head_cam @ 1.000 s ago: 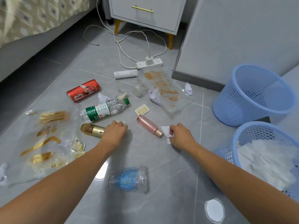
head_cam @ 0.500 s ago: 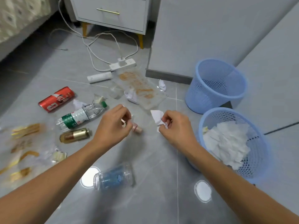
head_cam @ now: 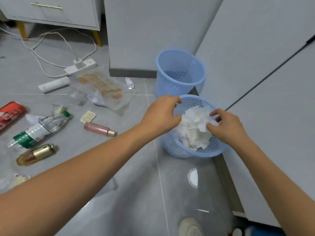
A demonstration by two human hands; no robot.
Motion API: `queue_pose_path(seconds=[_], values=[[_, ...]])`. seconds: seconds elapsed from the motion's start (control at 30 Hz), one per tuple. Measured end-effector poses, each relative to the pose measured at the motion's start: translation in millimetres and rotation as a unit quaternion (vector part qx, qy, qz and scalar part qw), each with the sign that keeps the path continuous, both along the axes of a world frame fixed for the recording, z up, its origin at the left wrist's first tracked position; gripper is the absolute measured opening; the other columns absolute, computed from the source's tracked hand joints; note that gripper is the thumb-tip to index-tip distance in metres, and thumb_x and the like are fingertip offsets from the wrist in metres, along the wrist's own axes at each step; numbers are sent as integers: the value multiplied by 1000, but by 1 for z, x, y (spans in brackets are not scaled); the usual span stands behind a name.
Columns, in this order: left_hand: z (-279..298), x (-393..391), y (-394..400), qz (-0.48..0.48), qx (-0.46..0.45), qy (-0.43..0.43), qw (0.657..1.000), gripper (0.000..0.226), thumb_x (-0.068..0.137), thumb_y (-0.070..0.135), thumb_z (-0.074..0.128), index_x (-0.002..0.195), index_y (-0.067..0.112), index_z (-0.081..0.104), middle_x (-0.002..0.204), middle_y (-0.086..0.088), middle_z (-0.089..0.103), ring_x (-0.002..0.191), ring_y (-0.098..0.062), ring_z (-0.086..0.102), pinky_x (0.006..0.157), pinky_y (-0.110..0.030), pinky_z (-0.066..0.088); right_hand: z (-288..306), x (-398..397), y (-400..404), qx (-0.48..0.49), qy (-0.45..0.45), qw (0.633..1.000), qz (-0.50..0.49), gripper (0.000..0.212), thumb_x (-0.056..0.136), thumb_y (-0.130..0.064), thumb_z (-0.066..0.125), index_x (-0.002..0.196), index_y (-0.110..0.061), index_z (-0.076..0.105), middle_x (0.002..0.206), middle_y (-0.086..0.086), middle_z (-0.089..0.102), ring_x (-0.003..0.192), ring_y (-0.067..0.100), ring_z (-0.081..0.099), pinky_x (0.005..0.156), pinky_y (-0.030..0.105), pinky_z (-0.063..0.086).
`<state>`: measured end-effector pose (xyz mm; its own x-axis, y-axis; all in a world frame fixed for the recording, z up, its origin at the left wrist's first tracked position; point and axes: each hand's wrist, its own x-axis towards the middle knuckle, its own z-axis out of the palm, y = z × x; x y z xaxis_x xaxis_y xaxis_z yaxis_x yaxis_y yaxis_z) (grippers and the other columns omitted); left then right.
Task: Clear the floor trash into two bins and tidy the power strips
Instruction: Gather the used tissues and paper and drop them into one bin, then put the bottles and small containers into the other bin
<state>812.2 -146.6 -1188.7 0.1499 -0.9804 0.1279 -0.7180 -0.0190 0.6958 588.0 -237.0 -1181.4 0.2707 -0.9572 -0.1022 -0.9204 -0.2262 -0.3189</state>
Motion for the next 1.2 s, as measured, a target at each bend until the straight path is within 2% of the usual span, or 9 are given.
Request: queue_pose_path(seconds=[0.1,0.3,0.43,0.57,0.73,0.87,0.97,1.07,1.2], values=[[-8,43,32,23,-1,-43,999,30,87,28,65,116,19,67,106,1,67,101,-21,63,89,-42,52,4,15,10,-80,7,996,35,37,80,-33,68,117,-27,64,109,4,65,101,28,63,86,39,50],[-35,146,137,68,42,-101,992,18,90,27,64,105,19,68,95,4,68,90,-18,65,82,-42,53,0,149,76,-118,-196,942,247,21,81,-24,61,102,-25,65,97,-5,66,94,16,63,87,40,54],[-51,191,211,102,60,-122,985,15,89,25,63,101,18,68,91,2,67,85,-18,63,74,-41,54,-38,221,139,-36,-157,905,393,21,82,-24,65,103,-23,64,97,-4,62,94,17,61,82,43,53],[-71,187,287,114,54,-141,982,12,92,31,59,95,21,65,84,10,59,78,-12,57,64,-38,52,-89,248,188,75,-48,850,519,41,82,-37,72,120,-28,60,118,-4,56,111,18,52,92,45,50],[-103,123,366,-25,88,-145,985,23,96,44,57,99,22,63,93,6,56,83,-15,54,57,-34,47,-139,238,201,153,98,774,607,82,68,-54,80,138,-39,41,128,-9,41,116,17,40,98,38,48],[-136,66,397,-183,171,-132,959,52,89,69,51,112,24,57,107,2,50,95,-21,50,72,-37,44,-168,224,191,167,116,768,608,97,59,-55,83,141,-43,34,129,-10,37,113,14,39,100,40,49],[-160,37,402,-291,205,-194,914,80,66,80,59,127,30,53,112,0,49,101,-21,46,80,-36,37,-183,218,190,179,83,777,598,99,58,-51,84,143,-41,33,127,-11,37,112,14,44,101,40,50],[-185,17,404,-357,202,-245,878,78,52,64,71,121,32,55,112,1,49,100,-19,47,82,-37,30,-190,215,193,179,42,778,601,96,60,-49,82,142,-38,35,125,-10,37,111,18,49,100,39,51],[-206,10,410,-325,182,-270,888,59,63,45,76,115,30,53,114,3,54,102,-19,57,86,-37,37,-190,211,194,181,3,779,600,86,63,-48,79,137,-35,37,123,-8,37,108,17,49,96,37,52]])
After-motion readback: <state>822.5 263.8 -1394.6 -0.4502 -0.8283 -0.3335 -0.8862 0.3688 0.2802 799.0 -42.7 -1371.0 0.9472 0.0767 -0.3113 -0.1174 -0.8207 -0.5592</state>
